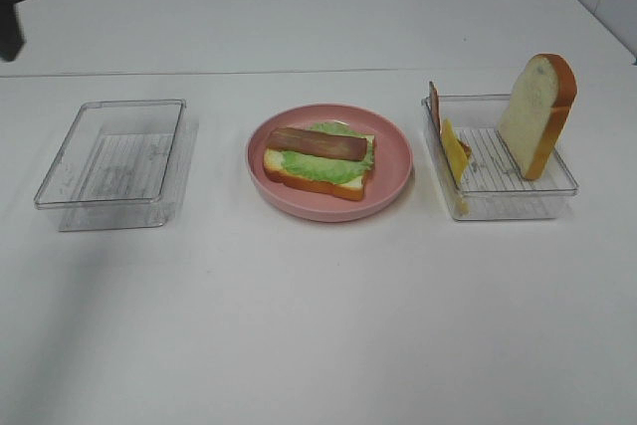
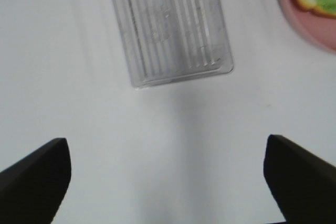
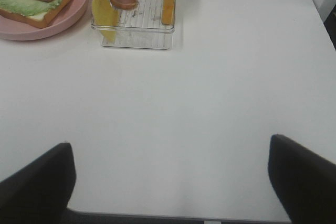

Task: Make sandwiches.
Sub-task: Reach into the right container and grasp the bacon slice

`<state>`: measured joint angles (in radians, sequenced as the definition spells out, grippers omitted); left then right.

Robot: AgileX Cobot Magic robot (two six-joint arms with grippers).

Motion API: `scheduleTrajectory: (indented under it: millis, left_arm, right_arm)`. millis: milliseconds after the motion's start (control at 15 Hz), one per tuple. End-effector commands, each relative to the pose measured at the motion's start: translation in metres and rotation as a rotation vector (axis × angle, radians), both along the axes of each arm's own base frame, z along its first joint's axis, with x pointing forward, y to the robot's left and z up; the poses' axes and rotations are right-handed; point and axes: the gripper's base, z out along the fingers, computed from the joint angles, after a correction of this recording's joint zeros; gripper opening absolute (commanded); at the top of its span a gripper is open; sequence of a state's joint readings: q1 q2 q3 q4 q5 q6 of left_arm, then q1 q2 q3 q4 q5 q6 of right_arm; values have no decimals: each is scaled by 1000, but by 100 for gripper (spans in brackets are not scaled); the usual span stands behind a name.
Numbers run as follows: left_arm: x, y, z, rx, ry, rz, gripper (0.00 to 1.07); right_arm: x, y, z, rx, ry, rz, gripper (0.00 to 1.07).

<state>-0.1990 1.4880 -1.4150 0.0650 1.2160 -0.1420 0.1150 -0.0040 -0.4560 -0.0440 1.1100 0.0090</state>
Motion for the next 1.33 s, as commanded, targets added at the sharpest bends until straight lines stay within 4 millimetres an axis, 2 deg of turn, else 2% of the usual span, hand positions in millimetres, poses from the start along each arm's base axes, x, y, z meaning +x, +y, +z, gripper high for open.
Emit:
scheduleTrajectory:
  millis: [67, 200, 267, 333, 467, 533, 600, 800, 867, 1000, 1200, 1333]
  left_arm:
    - [-67, 36, 6, 23, -1, 87, 91]
    - [-104, 46, 8, 10, -95, 121, 91]
    - [-129, 48, 9, -2, -162, 121, 91]
    - [-137, 49, 10, -6, -185, 121, 91]
    - [-168, 51, 14, -17, -292, 119, 91]
    - [-190, 53, 14, -30, -374, 120, 91]
    - [-199, 53, 15, -34, -405, 121, 91]
    - [-247, 57, 1, -56, -574, 118, 91]
    - [-254, 58, -1, -60, -596, 117, 91]
    - [-279, 59, -14, -69, -678, 115, 91]
    - [-298, 61, -26, -80, -785, 111, 91]
    - [-305, 58, -42, -131, -849, 93, 91]
  right_arm:
    - [-3, -1, -1, -6, -34, 1, 97]
    - [-3, -1, -1, -6, -34, 1, 97]
    - [-3, -1, -1, -6, -34, 1, 97]
    - [-3, -1, -1, -6, -34, 1, 97]
    - [-3, -1, -1, -6, -34, 1, 97]
    - [-3, -1, -1, -6, -34, 1, 97]
    - [-3, -1, -1, -6, -34, 1, 97]
    - [-3, -1, -1, -6, -34, 1, 97]
    - [-3, -1, -1, -6, -34, 1, 97]
    - [-3, -1, -1, -6, -34, 1, 97]
    - [-3, -1, -1, -6, -34, 1, 97]
    - [-3, -1, -1, -6, -34, 1, 97]
